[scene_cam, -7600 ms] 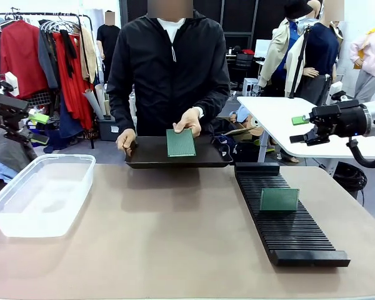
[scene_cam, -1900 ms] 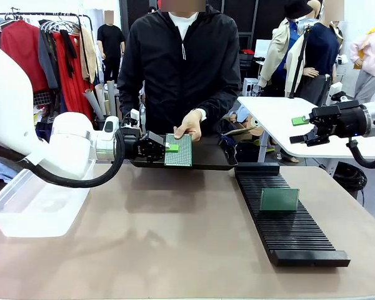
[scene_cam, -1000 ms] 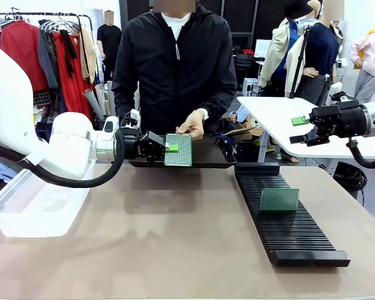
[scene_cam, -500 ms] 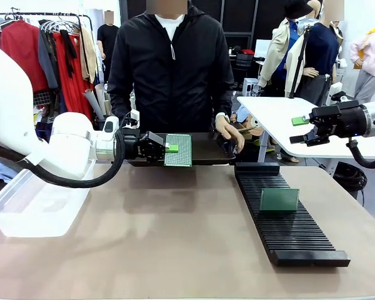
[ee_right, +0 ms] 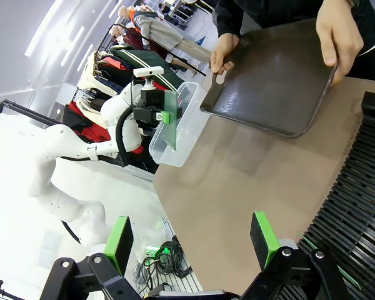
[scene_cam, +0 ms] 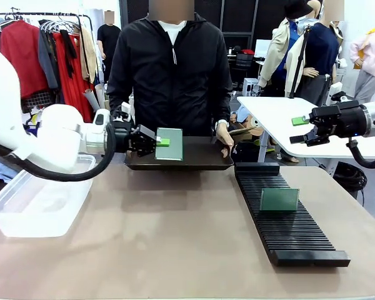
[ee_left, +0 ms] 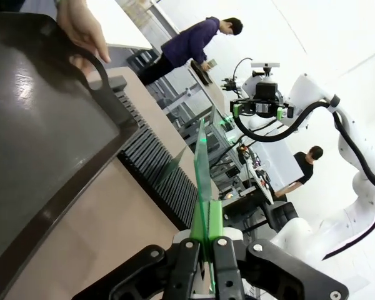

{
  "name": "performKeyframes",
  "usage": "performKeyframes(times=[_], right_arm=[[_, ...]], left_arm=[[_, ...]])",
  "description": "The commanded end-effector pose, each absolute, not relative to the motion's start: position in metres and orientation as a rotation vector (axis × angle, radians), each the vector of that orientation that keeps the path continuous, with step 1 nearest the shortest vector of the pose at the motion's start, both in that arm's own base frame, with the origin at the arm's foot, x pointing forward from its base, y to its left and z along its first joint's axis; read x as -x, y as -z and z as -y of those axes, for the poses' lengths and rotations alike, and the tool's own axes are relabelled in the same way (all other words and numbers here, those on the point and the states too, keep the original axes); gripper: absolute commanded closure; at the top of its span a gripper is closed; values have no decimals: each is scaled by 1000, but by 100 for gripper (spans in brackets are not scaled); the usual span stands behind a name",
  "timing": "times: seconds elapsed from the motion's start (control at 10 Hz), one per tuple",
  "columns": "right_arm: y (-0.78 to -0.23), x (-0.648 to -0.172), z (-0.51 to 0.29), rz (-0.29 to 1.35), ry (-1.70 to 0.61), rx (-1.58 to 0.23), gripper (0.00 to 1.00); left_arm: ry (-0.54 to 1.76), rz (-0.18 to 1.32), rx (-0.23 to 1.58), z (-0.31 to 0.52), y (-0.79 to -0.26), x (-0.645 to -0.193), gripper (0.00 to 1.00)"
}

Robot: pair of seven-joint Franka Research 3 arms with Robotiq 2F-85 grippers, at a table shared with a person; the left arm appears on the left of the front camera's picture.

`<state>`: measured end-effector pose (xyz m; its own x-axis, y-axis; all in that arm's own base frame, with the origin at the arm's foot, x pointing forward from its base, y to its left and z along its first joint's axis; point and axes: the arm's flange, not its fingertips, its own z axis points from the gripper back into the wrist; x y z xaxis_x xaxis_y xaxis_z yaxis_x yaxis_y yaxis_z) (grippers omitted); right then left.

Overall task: Sort PCBs into racks and boxes based on the side picked up.
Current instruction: If the short side of the Blank PCB is picked up, insert it into the PCB Rack ; if the long side is picked up, place it in the Organizing box.

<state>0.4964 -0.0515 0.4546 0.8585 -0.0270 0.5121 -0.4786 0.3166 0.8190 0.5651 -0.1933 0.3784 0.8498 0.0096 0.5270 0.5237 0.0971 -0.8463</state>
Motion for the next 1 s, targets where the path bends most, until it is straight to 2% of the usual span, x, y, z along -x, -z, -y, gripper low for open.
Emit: performKeyframes(times=[0.0, 0.6, 0.9], right_arm=[[-456, -496, 51, 485, -314, -1224, 0], [-456, -496, 51, 485, -314, -1224, 0], [-456, -496, 51, 485, -314, -1224, 0]], left_arm=[[362, 447, 1404, 164, -399, -549, 100], [272, 389, 1264, 64, -453, -530, 100], [258, 239, 1088, 30, -478, -526, 100]])
